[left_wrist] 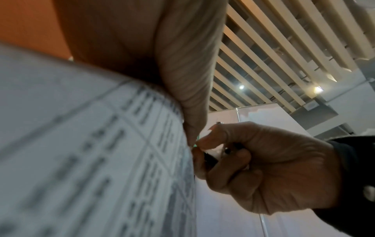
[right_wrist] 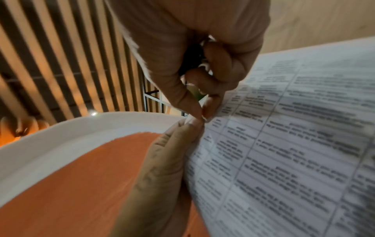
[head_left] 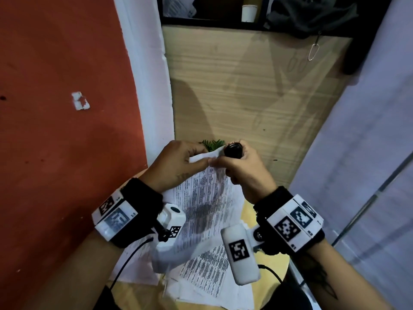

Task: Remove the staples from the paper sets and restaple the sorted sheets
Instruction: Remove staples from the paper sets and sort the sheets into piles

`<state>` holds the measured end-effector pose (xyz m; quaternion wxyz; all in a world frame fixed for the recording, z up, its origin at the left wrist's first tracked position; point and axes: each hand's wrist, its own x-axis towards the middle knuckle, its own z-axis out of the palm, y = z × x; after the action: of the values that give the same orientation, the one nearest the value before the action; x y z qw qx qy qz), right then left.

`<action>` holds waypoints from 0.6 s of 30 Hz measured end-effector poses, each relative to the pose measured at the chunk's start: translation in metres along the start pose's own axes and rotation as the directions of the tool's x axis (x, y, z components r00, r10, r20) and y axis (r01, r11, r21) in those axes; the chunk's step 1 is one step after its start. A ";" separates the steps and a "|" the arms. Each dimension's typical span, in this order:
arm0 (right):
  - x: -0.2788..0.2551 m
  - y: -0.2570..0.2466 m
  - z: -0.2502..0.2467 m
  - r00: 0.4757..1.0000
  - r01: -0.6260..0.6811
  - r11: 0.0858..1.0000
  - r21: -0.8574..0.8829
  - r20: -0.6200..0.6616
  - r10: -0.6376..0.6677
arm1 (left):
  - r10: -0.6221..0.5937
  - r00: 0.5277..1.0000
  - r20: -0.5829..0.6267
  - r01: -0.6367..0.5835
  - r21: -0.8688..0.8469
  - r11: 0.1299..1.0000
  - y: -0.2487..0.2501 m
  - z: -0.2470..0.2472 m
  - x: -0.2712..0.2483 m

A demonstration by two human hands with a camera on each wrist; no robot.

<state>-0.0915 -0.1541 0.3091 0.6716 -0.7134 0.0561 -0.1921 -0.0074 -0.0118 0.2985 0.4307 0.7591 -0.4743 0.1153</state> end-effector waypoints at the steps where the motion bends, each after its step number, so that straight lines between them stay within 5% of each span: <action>1: 0.000 0.000 0.000 0.999 -0.051 0.998 0.022 0.019 0.050 | 0.007 1.000 -0.005 -0.006 0.015 1.000 -0.002 0.001 0.000; 8: 0.002 0.009 0.003 0.976 -0.220 0.968 0.120 0.032 0.217 | 0.004 1.000 0.001 -0.004 0.050 0.999 -0.005 0.003 -0.002; 11: 0.002 0.017 0.015 0.990 -0.072 0.994 0.087 -0.113 0.081 | -0.028 1.000 -0.008 0.028 0.034 0.999 -0.007 0.005 -0.003; 14: 0.000 0.028 0.024 0.949 0.092 0.995 -0.040 -0.300 -0.100 | -0.063 0.998 -0.022 0.064 0.068 0.996 -0.012 0.006 -0.004; 18: 0.002 0.041 0.015 0.898 0.168 0.971 -0.168 -0.381 -0.221 | -0.104 0.993 -0.046 0.109 0.106 0.988 -0.021 0.000 -0.006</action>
<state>-0.0773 -0.1441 0.2693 0.5755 -0.7040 0.1318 -0.3947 0.0069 -0.0043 0.2837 0.4038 0.8031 -0.4173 0.1332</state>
